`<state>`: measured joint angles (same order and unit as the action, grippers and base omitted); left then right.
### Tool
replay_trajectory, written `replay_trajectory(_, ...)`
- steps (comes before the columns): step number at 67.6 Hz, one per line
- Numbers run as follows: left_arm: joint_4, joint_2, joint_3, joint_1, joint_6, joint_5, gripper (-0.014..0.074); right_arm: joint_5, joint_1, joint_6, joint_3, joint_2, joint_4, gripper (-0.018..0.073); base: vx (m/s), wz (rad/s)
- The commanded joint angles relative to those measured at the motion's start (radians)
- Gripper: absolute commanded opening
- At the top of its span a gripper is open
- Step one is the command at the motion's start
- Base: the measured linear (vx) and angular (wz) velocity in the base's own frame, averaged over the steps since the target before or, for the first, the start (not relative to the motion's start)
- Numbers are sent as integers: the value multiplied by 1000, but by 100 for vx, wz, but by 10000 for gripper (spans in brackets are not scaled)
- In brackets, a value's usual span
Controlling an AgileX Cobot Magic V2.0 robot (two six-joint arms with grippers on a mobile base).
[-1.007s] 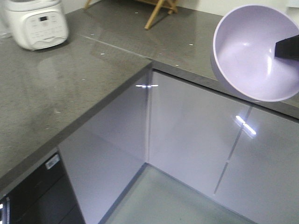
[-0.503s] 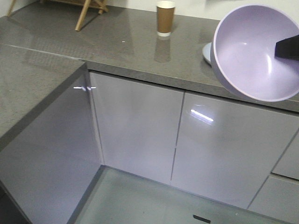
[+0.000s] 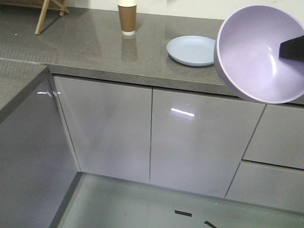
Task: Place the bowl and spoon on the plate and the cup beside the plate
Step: 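Turn the base away from the counter carrying spoon and bowl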
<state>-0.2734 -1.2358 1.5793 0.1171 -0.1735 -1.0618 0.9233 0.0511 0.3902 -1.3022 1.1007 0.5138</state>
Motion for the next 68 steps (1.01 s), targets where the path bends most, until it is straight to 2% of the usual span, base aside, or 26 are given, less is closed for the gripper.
replay_trajectory(1,-26,18,26,-3,3,57,-8,-57,5,7,-29,-18,31,-6,-4,-23)
replay_trajectory(27,-26,18,26,-3,3,57,-8,-57,5,7,-29,-18,31,-6,-2,-17)
replay_trajectory(68,-26,18,26,-3,3,57,-8,-57,5,7,-29,-18,31,-6,2,6)
